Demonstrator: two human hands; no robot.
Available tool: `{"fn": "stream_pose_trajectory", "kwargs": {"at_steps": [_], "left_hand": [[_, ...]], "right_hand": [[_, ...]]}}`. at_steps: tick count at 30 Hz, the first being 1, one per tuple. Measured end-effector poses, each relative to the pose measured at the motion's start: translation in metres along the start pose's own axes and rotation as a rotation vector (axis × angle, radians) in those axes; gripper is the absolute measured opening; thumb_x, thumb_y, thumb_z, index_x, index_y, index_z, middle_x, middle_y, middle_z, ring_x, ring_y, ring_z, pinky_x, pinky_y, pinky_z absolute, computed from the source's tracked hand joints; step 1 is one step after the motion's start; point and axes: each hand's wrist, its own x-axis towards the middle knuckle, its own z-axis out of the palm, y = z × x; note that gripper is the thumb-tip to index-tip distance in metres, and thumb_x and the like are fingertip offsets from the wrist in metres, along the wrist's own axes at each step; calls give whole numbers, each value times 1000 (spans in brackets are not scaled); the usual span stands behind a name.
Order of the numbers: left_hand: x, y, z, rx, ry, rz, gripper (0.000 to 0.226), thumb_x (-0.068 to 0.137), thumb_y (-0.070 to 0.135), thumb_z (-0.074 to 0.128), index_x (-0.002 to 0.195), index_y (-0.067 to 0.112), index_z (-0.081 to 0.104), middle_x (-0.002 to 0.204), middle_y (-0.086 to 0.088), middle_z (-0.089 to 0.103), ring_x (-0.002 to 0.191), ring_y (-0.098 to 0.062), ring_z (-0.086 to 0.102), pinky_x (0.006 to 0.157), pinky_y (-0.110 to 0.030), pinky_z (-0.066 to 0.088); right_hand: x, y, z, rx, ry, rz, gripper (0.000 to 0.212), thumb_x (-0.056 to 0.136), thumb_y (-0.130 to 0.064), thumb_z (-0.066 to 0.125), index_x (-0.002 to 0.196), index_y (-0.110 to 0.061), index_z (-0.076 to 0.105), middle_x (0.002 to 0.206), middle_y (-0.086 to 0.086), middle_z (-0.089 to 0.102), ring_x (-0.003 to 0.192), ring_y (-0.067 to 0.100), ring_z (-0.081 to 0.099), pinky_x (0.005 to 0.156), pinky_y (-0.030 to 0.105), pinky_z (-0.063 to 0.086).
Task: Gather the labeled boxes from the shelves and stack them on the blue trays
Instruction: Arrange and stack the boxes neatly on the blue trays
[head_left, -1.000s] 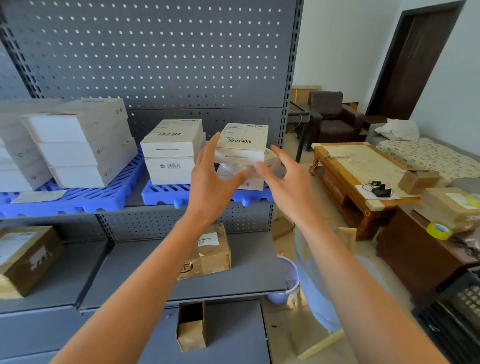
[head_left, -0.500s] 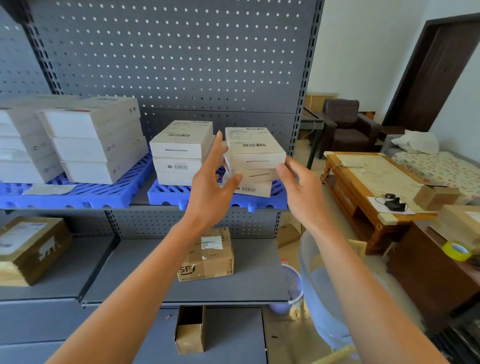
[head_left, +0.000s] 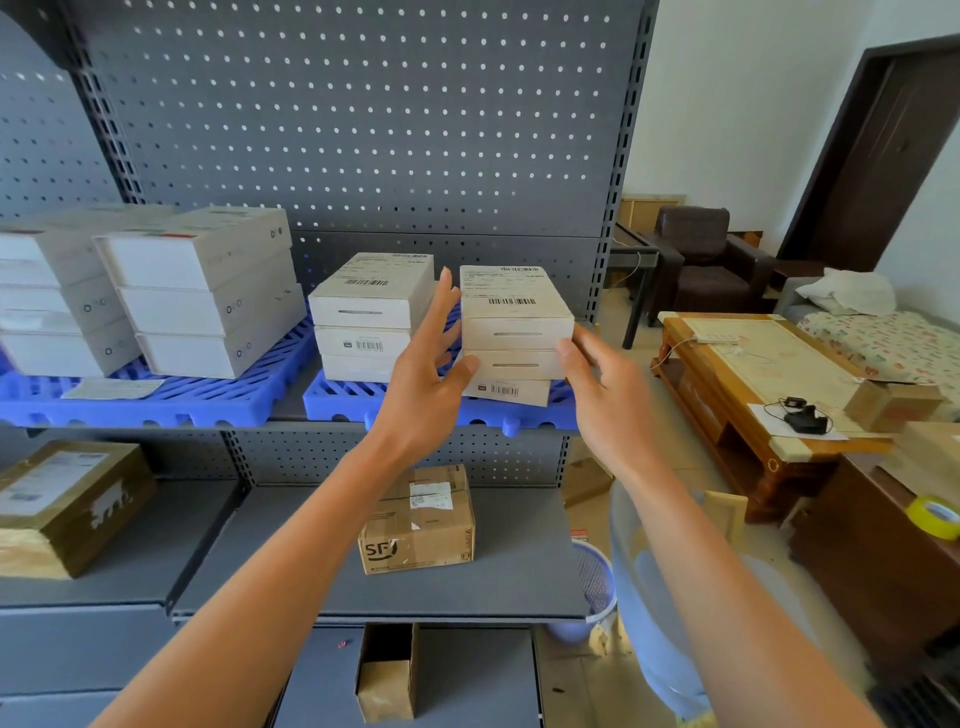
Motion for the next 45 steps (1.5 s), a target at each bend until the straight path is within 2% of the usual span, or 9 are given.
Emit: {"fn": "stream_pose_trajectory", "kwargs": {"at_steps": [3,10,15,25,29,31,35,39,45], "left_hand": [[1,-2,0,-17,-18,8,76,102,-3,46,159,38,17,158,18,37,143,-13,41,111,-42,46],[-3,4,7,11,95,49,66,99,2,57,143,47,37,147,11,51,130,3,50,92,-6,44],[0,-5,6,13,103,15,63,101,5,54,152,37,36,147,10,53,135,-5,49,96,-14,49],[3,-14,4,62,144,-32,69,100,0,51,156,35,29,145,10,54,136,-8,48,97,-26,52],[4,-12,4,55,160,-44,68,99,-1,51,155,34,31,141,9,58,129,-8,54,90,-21,54],[3,-11,5,43,156,-54,68,100,-2,51,155,33,31,139,7,59,124,-8,58,85,-18,54],[2,-13,7,39,146,-69,69,100,0,51,156,35,30,143,5,56,126,-12,58,97,-32,55],[1,-12,8,47,141,-89,69,100,0,49,155,36,30,142,7,57,127,-13,56,98,-38,55],[0,-8,8,42,124,-100,69,99,-2,48,155,34,31,142,8,56,132,-13,52,97,-38,57]], "right_hand": [[-1,2,1,0,2,-3,39,106,-37,43,139,-23,57,117,-9,70,106,3,64,69,7,47],[-6,2,2,21,18,18,40,104,-38,49,140,-24,56,119,-8,69,110,6,64,71,11,53],[-11,-2,5,36,53,32,41,102,-32,54,141,-20,56,121,-5,69,110,5,63,68,5,48],[-19,-8,19,31,74,38,42,101,-30,56,143,-25,53,122,-8,67,107,7,64,73,10,54],[-20,-7,21,-21,86,53,41,101,-28,55,142,-23,52,122,-8,65,101,0,62,68,7,52],[-20,-4,22,-27,84,58,38,101,-25,55,139,-21,54,125,-5,66,106,4,63,70,9,54],[-22,-3,23,-48,57,53,36,100,-16,55,135,-23,55,123,-7,67,107,3,62,80,20,59],[-25,-7,25,-75,37,62,44,100,-13,52,142,-26,50,121,-8,66,100,0,60,74,5,50],[-28,-10,27,-68,15,85,48,100,-13,52,146,-24,47,126,-4,65,106,3,59,74,0,46]]}}
